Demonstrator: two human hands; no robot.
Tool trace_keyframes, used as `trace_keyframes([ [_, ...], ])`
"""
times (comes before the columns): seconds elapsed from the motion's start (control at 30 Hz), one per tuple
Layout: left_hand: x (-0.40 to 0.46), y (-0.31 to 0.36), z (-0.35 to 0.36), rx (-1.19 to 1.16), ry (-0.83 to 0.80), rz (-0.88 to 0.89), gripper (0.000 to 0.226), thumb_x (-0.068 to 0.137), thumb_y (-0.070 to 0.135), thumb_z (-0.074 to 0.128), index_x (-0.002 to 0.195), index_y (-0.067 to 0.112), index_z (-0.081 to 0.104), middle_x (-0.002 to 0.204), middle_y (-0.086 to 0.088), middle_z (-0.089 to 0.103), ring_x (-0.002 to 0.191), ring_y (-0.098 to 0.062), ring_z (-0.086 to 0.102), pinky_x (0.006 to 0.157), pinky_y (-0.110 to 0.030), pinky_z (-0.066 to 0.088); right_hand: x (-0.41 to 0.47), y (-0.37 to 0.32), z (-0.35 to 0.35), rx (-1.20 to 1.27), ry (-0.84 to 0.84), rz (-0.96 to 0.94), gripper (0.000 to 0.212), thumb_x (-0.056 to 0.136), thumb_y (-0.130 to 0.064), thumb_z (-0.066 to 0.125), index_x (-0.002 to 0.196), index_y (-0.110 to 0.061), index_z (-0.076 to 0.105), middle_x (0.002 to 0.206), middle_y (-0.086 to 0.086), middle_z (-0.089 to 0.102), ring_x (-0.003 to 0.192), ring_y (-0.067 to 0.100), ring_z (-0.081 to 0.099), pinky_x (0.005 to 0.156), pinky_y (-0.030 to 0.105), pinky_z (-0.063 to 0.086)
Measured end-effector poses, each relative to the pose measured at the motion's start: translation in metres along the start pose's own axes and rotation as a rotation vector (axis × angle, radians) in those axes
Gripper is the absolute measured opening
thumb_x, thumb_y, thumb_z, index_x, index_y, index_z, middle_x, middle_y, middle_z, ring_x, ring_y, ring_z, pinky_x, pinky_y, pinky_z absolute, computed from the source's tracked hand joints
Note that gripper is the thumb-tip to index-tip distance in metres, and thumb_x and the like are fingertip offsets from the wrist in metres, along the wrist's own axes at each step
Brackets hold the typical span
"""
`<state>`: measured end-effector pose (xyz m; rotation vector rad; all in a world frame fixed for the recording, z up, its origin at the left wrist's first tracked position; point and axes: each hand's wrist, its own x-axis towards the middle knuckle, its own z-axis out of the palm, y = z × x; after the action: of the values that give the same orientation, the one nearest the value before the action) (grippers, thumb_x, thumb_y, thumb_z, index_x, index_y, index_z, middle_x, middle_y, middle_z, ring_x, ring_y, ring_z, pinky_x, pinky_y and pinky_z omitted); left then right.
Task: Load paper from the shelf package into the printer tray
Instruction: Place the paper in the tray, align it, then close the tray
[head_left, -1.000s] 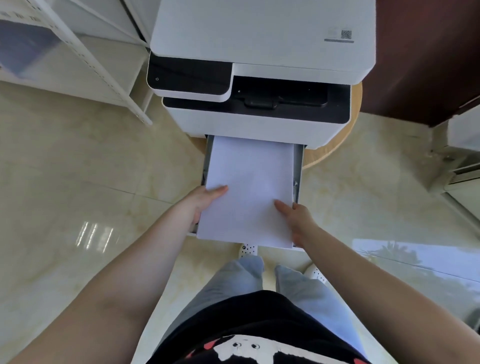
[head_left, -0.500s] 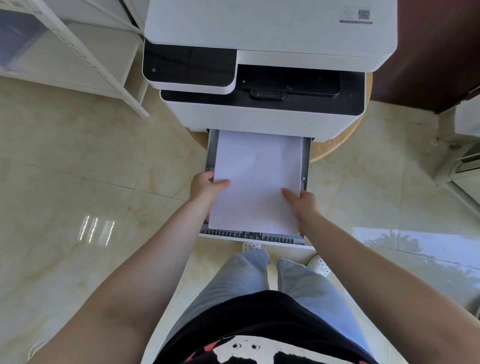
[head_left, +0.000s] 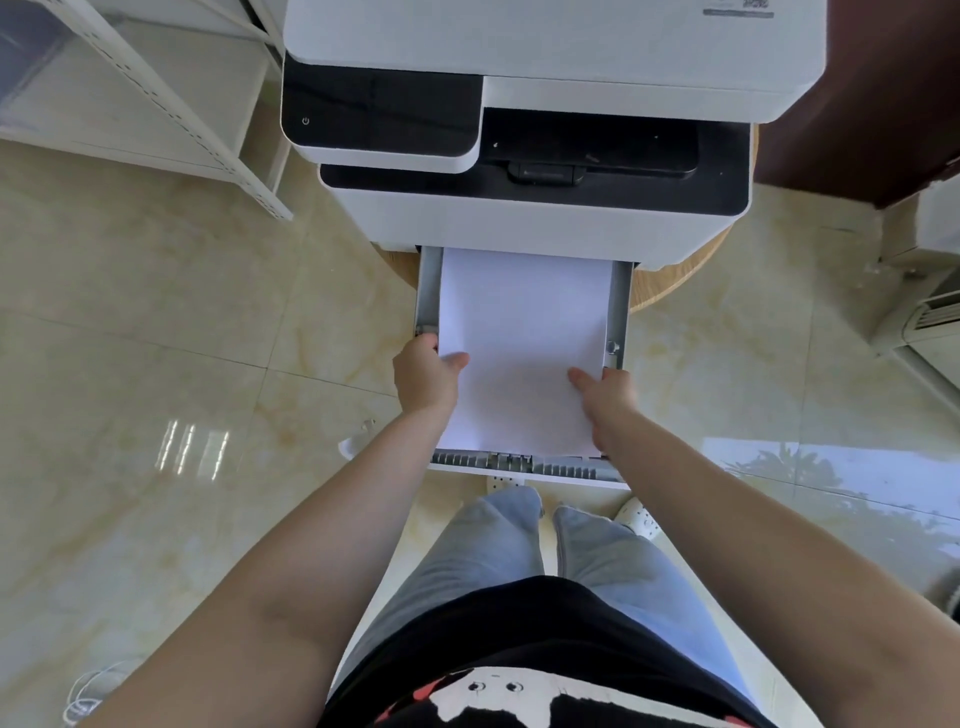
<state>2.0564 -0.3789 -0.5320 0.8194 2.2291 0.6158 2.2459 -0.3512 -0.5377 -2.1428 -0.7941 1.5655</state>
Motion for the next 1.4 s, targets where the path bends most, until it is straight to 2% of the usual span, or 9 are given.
trace_keyframes([
  [0.33, -0.004, -0.005, 0.001, -0.060, 0.047, 0.087, 0.040, 0.079, 0.013, 0.073, 0.063, 0.008, 0.036, 0.056, 0.000, 0.034, 0.054, -0.019, 0.026, 0.047, -0.024, 0.019, -0.002, 0.005, -0.002, 0.017, -0.001, -0.028, 0.011, 0.089, -0.020, 0.062, 0.091, -0.009, 0.061, 0.086, 0.012, 0.066, 0.082, 0.032, 0.063, 0.079, 0.047, 0.054],
  [0.5, -0.011, -0.006, 0.003, 0.208, 0.131, 0.190, 0.037, 0.081, 0.025, 0.071, 0.076, 0.012, 0.037, 0.054, 0.007, 0.029, 0.057, -0.025, 0.033, 0.045, -0.027, 0.015, -0.003, 0.000, -0.011, -0.158, -0.010, -0.065, 0.016, 0.083, -0.027, 0.068, 0.077, -0.013, 0.063, 0.071, 0.001, 0.064, 0.069, 0.029, 0.063, 0.067, 0.038, 0.054],
  [0.6, -0.014, -0.007, 0.002, 0.360, 0.233, 0.242, 0.037, 0.076, 0.034, 0.074, 0.075, 0.013, 0.043, 0.066, 0.001, 0.044, 0.059, -0.025, 0.038, 0.047, -0.027, 0.018, -0.004, 0.001, -0.020, -0.270, 0.013, -0.153, 0.019, 0.079, -0.028, 0.072, 0.066, -0.017, 0.062, 0.066, 0.001, 0.065, 0.065, 0.029, 0.063, 0.057, 0.031, 0.051],
  [0.7, -0.010, -0.012, 0.001, 0.411, 0.306, 0.303, 0.038, 0.068, 0.036, 0.081, 0.079, 0.009, 0.056, 0.084, -0.010, 0.054, 0.069, -0.027, 0.043, 0.057, -0.033, 0.029, -0.006, 0.003, -0.023, -0.388, 0.068, -0.227, 0.024, 0.076, -0.035, 0.072, 0.080, -0.012, 0.066, 0.077, 0.006, 0.070, 0.071, 0.029, 0.066, 0.064, 0.039, 0.057],
  [0.8, -0.009, -0.013, 0.000, 0.407, 0.352, 0.263, 0.051, 0.061, 0.037, 0.084, 0.095, 0.011, 0.057, 0.102, -0.013, 0.054, 0.088, -0.032, 0.051, 0.071, -0.036, 0.036, -0.010, 0.006, -0.025, -0.598, 0.248, -0.367, 0.042, 0.069, -0.048, 0.075, 0.092, -0.020, 0.054, 0.089, -0.003, 0.062, 0.082, 0.022, 0.059, 0.065, 0.034, 0.048],
  [0.9, -0.009, -0.016, 0.001, 0.342, 0.316, 0.162, 0.081, 0.054, 0.042, 0.086, 0.119, 0.012, 0.047, 0.125, -0.016, 0.045, 0.108, -0.036, 0.047, 0.086, -0.040, 0.037, -0.009, 0.010, -0.026, -0.652, 0.362, -0.366, 0.076, 0.060, -0.053, 0.081, 0.116, -0.017, 0.044, 0.116, 0.007, 0.053, 0.109, 0.030, 0.048, 0.086, 0.040, 0.041],
  [1.0, -0.010, -0.022, 0.003, 0.276, 0.136, 0.013, 0.121, 0.049, 0.059, 0.083, 0.143, 0.016, 0.022, 0.142, -0.018, 0.031, 0.121, -0.037, 0.041, 0.095, -0.047, 0.036, -0.005, 0.012, -0.026, -0.585, 0.223, -0.180, 0.112, 0.056, -0.060, 0.080, 0.141, -0.014, 0.023, 0.142, 0.012, 0.040, 0.130, 0.033, 0.038, 0.104, 0.043, 0.033],
  [1.13, -0.019, -0.025, 0.011, 0.397, -0.017, -0.051, 0.148, 0.042, 0.070, 0.079, 0.150, 0.017, -0.007, 0.141, -0.018, 0.030, 0.118, -0.036, 0.045, 0.093, -0.046, 0.041, -0.006, 0.021, -0.014, -0.571, 0.070, -0.083, 0.135, 0.051, -0.062, 0.081, 0.150, -0.021, -0.001, 0.156, 0.007, 0.025, 0.140, 0.031, 0.030, 0.110, 0.050, 0.031],
  [1.4, -0.029, -0.028, 0.015, 0.469, 0.107, 0.064, 0.151, 0.036, 0.069, 0.081, 0.151, 0.011, 0.002, 0.121, -0.017, 0.045, 0.094, -0.033, 0.053, 0.079, -0.039, 0.045, -0.007, 0.030, 0.003, -0.593, 0.188, -0.112, 0.141, 0.047, -0.056, 0.086, 0.150, -0.020, -0.004, 0.152, 0.009, 0.032, 0.136, 0.030, 0.038, 0.106, 0.046, 0.035],
])
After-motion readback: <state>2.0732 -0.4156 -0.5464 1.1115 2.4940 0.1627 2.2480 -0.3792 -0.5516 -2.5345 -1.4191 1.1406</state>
